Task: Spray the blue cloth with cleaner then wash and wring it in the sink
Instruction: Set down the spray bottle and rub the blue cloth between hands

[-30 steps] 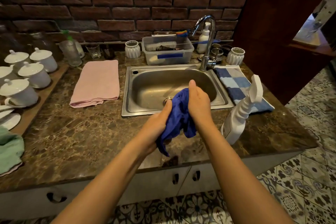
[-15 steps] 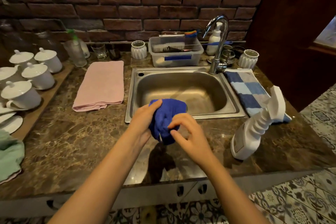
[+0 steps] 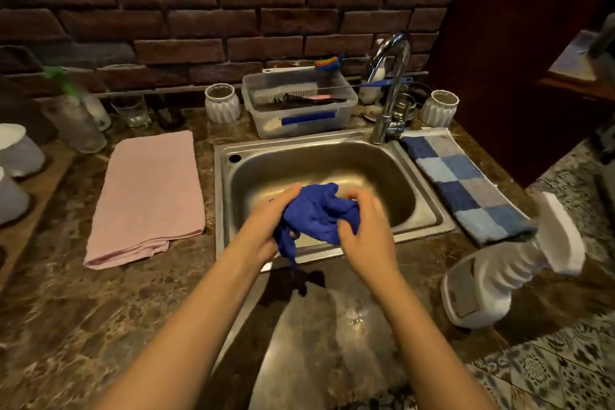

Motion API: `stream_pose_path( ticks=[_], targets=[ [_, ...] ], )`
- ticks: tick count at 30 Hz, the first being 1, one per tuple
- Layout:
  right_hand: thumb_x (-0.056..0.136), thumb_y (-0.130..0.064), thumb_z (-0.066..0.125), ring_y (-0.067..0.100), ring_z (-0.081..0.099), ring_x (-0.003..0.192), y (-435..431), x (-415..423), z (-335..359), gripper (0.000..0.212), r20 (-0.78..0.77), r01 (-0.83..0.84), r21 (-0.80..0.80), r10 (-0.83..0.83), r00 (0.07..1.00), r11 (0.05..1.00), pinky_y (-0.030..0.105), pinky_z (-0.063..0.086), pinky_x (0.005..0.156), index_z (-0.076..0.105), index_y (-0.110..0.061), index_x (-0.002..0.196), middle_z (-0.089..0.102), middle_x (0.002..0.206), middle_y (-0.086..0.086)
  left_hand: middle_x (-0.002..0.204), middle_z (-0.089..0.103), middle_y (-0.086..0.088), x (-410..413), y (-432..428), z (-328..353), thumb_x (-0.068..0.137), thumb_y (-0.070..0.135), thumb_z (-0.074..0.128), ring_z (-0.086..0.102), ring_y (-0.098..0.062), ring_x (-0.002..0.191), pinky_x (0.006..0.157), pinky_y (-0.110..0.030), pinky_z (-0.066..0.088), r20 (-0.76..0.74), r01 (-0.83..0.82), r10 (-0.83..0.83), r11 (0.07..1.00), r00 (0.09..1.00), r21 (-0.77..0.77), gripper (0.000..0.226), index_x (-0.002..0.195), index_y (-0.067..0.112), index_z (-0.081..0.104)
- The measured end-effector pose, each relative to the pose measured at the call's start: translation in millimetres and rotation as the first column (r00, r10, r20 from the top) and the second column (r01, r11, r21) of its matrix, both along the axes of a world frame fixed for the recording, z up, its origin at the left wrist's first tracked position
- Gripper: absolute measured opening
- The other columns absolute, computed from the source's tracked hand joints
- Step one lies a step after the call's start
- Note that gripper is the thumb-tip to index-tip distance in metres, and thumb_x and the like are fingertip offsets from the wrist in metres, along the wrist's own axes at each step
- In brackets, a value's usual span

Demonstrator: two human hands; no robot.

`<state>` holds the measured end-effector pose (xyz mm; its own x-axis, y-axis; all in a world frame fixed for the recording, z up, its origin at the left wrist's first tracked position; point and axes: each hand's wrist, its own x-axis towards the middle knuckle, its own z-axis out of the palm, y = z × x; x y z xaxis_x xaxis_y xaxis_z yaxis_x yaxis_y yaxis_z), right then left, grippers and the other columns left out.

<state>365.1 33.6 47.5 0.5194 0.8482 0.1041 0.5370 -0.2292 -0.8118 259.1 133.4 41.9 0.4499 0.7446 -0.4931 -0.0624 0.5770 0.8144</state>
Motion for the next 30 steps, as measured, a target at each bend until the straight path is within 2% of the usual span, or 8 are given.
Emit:
stream_pose_path(
  ticks=[4, 8, 11, 15, 17, 21, 25, 30],
  targets=[
    [0.082, -0.038, 0.049, 0.021, 0.051, 0.083, 24, -32, 14, 0.023, 0.217, 0.015, 0.002, -0.015, 0.976, 1.000, 0.034, 0.037, 0.068, 0.049, -0.018, 0.093, 0.055, 0.093, 0.003, 0.049, 0.051, 0.000, 28, 14, -6, 0.086, 0.031, 0.057, 0.047, -0.021, 0.054, 0.057, -0.032, 0.040, -0.154, -0.062, 0.110, 0.955, 0.982, 0.291, 0.033, 0.056, 0.017, 0.052],
    [0.095, -0.037, 0.040, 0.014, 0.041, 0.057, 63, -2, 13, 0.037, 0.026, 0.288, 0.023, -0.288, 0.957, 0.957, 0.030, 0.029, 0.061, 0.044, -0.015, 0.065, 0.045, 0.061, -0.002, 0.060, 0.052, -0.008, 49, 6, -12, 0.089, 0.028, 0.044, 0.051, -0.029, 0.062, 0.062, -0.040, 0.042, -0.211, 0.009, 0.083, 0.916, 0.974, 0.401, 0.034, 0.061, 0.012, 0.049],
    [0.098, -0.030, 0.033, 0.010, 0.035, 0.052, 77, 13, 4, 0.043, -0.074, 0.346, -0.022, -0.346, 0.935, 0.938, 0.031, 0.028, 0.061, 0.033, -0.019, 0.057, 0.038, 0.055, -0.003, 0.053, 0.040, -0.002, 60, 16, -10, 0.092, 0.021, 0.042, 0.038, -0.019, 0.055, 0.055, -0.033, 0.032, -0.233, 0.023, 0.089, 0.899, 0.968, 0.437, 0.038, 0.055, 0.015, 0.036],
    [0.094, -0.036, 0.028, 0.018, 0.043, 0.057, 89, -4, 1, 0.037, 0.080, 0.220, 0.071, -0.225, 0.971, 0.973, 0.034, 0.031, 0.057, 0.039, -0.018, 0.063, 0.043, 0.058, -0.004, 0.035, 0.039, 0.010, 67, 43, -11, 0.094, 0.013, 0.043, 0.036, -0.002, 0.037, 0.046, -0.021, 0.031, -0.143, 0.035, 0.013, 0.944, 0.990, 0.329, 0.043, 0.051, 0.017, 0.036],
    [0.097, -0.033, 0.030, 0.015, 0.041, 0.054, 110, 23, -1, 0.042, 0.056, 0.258, 0.034, -0.260, 0.964, 0.965, 0.034, 0.030, 0.054, 0.037, -0.017, 0.059, 0.042, 0.057, -0.002, 0.035, 0.040, 0.008, 72, 39, -10, 0.094, 0.014, 0.043, 0.036, -0.006, 0.037, 0.038, -0.018, 0.029, -0.191, 0.089, -0.027, 0.942, 0.981, 0.325, 0.042, 0.052, 0.015, 0.038],
    [0.098, -0.028, 0.032, 0.017, 0.040, 0.058, 131, 59, -12, 0.043, -0.112, 0.308, -0.109, -0.319, 0.941, 0.945, 0.035, 0.034, 0.061, 0.036, -0.019, 0.055, 0.040, 0.057, -0.002, 0.054, 0.042, -0.005, 88, 52, -14, 0.093, 0.017, 0.042, 0.039, -0.017, 0.052, 0.052, -0.029, 0.032, -0.254, 0.103, -0.016, 0.937, 0.967, 0.333, 0.036, 0.057, 0.014, 0.040],
    [0.098, -0.030, 0.033, 0.027, 0.049, 0.066, 132, 31, -12, 0.037, -0.020, 0.247, -0.016, -0.248, 0.969, 0.969, 0.040, 0.039, 0.064, 0.050, -0.013, 0.069, 0.050, 0.065, 0.006, 0.052, 0.038, -0.001, 105, 94, -18, 0.092, 0.015, 0.045, 0.036, -0.014, 0.053, 0.057, -0.031, 0.032, -0.101, -0.033, 0.054, 0.980, 0.993, 0.195, 0.038, 0.054, 0.018, 0.041],
    [0.099, -0.028, 0.032, 0.011, 0.040, 0.053, 172, 97, -11, 0.044, -0.160, 0.317, -0.048, -0.321, 0.934, 0.947, 0.030, 0.032, 0.060, 0.040, -0.018, 0.057, 0.042, 0.056, -0.001, 0.063, 0.048, -0.003, 131, 92, -26, 0.093, 0.017, 0.044, 0.046, -0.023, 0.065, 0.066, -0.037, 0.039, -0.199, 0.077, -0.030, 0.969, 0.980, 0.233, 0.029, 0.064, 0.015, 0.048]
  ],
)
